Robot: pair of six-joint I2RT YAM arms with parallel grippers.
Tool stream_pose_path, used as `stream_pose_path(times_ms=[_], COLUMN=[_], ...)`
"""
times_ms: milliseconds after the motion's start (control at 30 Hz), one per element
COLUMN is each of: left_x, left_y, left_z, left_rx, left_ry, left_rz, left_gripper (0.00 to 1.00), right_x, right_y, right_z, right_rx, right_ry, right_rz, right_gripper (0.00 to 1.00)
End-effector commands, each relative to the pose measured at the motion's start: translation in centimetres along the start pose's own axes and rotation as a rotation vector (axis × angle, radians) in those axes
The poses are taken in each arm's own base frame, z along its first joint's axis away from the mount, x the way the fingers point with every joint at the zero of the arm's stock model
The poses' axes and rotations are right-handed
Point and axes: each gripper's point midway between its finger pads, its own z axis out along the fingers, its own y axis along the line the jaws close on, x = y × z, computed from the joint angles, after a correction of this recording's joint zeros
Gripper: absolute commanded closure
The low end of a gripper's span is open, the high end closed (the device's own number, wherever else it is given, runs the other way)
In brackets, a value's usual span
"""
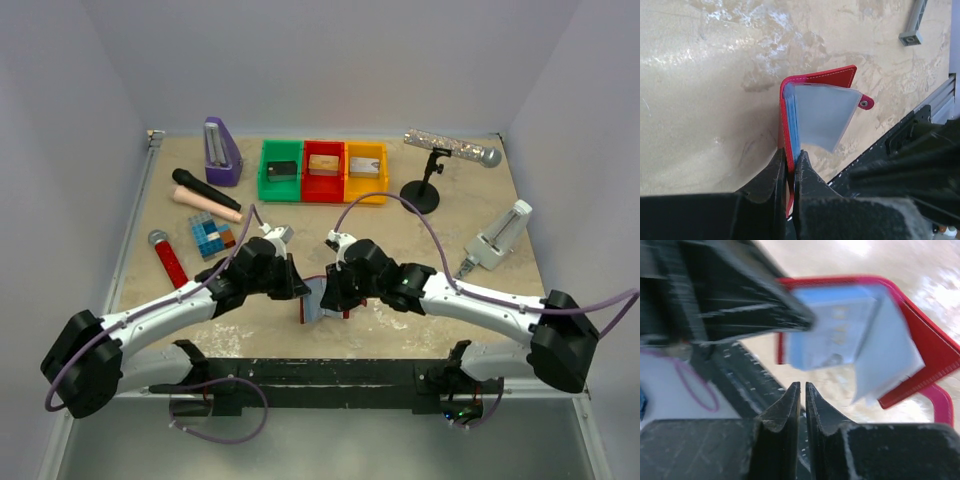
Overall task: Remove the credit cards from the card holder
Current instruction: Place the card holder at the center of the board.
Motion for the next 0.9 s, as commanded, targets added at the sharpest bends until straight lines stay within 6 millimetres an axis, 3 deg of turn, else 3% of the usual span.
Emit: stream_pose_path(times_ms=[0,133,400,500,667,867], left_x=[-3.1,-3.6,-3.6,-3.8,-4.6,-4.3], left_y=[-1.9,-1.4,-0.7,-0.2,0.0,1.1], left_z=[0.7,1.9,3.3,3.8,4.3,4.2], left_rx=[0.085,0.101,0.09,0.063,0.047,-0.021], left_ry=[-0.061,-0.052,-0.019,0.002,0.016,0.059], left_rz=[0.0,-0.034,-0.061,-0.047,-0.036,-0.047], left_gripper=[1.0,1.0,1.0,0.93,0.7,0.59], right_x=[-0.4,0.8,2.2,2.1,2.9,3.1], right_y=[-2.1,-4.6,-7.8,-8.4,-9.0,-9.2], right_z=[1.8,3.0,4.5,4.8,5.1,5.2], right_rx=[-0.024,-0.003,0.03,0.027,0.032,0.045], right_ry=[-0.027,0.003,0.056,0.044,0.068,0.08], right_rz=[0.101,0.163,0.238,0.259,0.266,0.266], right_gripper=[0.87,0.87,0.86,0.85,0.84,0.82])
